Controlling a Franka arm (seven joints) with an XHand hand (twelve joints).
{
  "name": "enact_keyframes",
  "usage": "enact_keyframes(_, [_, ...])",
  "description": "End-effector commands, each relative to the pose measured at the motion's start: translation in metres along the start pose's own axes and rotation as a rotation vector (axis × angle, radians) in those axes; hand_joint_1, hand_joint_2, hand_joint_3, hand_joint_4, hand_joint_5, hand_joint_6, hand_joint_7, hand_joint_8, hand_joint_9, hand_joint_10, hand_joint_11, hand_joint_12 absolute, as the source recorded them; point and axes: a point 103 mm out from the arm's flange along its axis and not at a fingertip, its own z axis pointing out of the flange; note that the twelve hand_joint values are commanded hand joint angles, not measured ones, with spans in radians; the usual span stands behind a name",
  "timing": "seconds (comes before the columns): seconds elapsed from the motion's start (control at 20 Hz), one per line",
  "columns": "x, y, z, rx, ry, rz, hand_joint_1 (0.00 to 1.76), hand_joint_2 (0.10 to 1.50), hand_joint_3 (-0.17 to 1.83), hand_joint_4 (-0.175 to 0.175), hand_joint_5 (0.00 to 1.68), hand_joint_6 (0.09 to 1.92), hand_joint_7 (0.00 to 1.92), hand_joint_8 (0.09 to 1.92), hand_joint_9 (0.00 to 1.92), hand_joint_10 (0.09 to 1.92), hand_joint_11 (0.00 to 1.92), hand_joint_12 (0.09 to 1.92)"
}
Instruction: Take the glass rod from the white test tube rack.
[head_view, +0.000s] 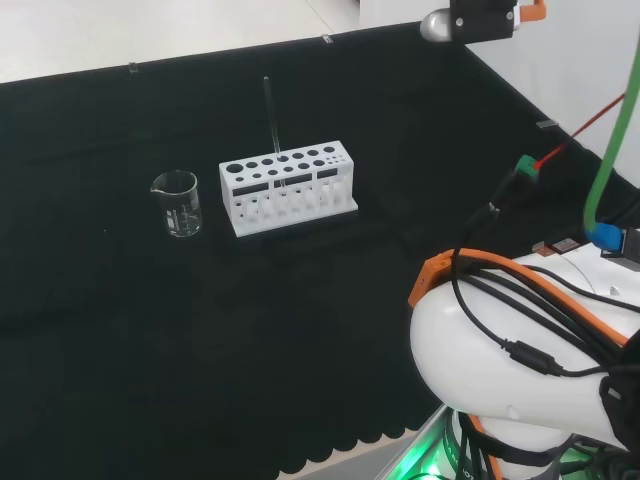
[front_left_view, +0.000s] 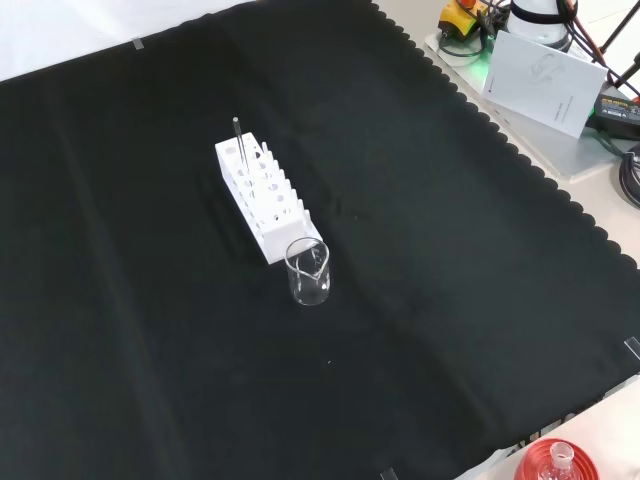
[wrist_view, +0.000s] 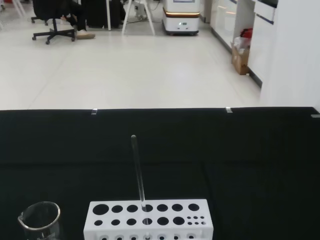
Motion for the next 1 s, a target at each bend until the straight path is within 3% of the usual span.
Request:
enact_keyframes(0.05, [0.003,0.009,0.008,0.013,-0.002,-0.027,0.91,1.07,-0.17,-0.175,0.6,0.8,0.79,0.76,0.88,0.69,0.75,1.22])
enact_keyframes(0.6, [0.022,0.034,0.033,0.035,0.032,-0.097,1.03,1.01,-0.17,-0.175,0.87,0.79,1.02,0.67,1.1,0.56,0.99,1.09])
enact_keyframes(1.0, [0.026,0.059,0.054,0.058,0.032,-0.134,1.08,1.0,-0.17,-0.175,0.93,0.77,1.09,0.64,1.18,0.51,1.07,1.03])
